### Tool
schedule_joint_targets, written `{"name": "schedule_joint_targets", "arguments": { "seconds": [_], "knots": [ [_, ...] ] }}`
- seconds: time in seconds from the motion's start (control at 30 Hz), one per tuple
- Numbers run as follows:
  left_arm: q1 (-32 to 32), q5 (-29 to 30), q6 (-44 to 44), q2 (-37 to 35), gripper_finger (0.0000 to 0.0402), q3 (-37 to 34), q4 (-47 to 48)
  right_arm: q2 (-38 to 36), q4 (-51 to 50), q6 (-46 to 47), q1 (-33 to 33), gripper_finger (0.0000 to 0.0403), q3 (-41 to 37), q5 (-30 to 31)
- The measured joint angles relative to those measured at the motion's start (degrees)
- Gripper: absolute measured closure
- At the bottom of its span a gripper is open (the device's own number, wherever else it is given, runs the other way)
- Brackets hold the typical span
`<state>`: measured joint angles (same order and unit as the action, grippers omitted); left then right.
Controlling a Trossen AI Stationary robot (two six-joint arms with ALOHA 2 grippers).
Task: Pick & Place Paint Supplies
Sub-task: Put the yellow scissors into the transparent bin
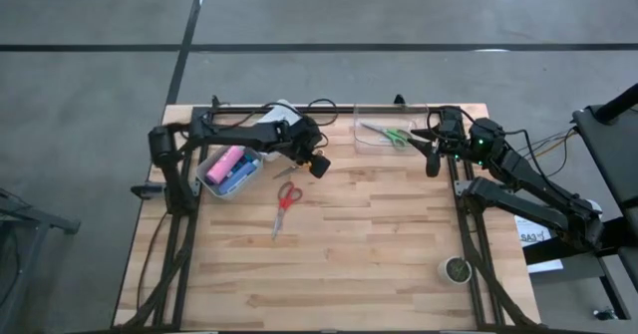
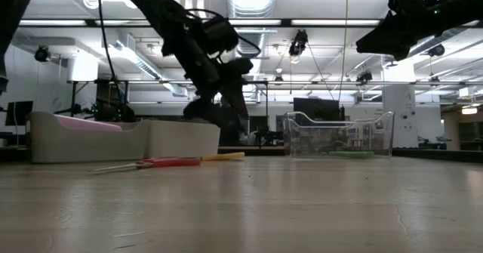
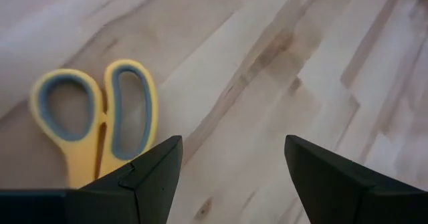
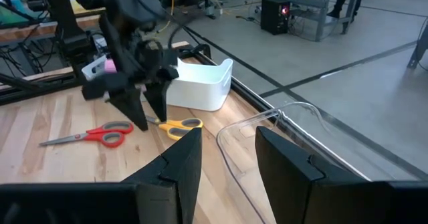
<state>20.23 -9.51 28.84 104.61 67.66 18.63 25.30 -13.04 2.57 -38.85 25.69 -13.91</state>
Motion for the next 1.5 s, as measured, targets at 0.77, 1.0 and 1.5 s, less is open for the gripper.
{"name": "schedule_joint_targets", "arguments": {
  "seconds": [0.77, 1.0, 1.5],
  "knots": [
    [2.1, 7.7, -0.4, 7.6, 0.013, 5.9, 1.1, 0.0, 0.0, 0.0, 0.0, 0.0266, 0.0, 0.0],
    [2.0, 6.1, 1.2, 10.7, 0.013, 5.9, -0.2, 0.0, 0.0, 0.0, 0.0, 0.0266, 0.0, 0.0],
    [2.0, 1.6, -0.5, 13.9, 0.0159, 6.2, -0.9, 0.0, 0.0, 0.0, 0.0, 0.0266, 0.0, 0.1]
  ]
}}
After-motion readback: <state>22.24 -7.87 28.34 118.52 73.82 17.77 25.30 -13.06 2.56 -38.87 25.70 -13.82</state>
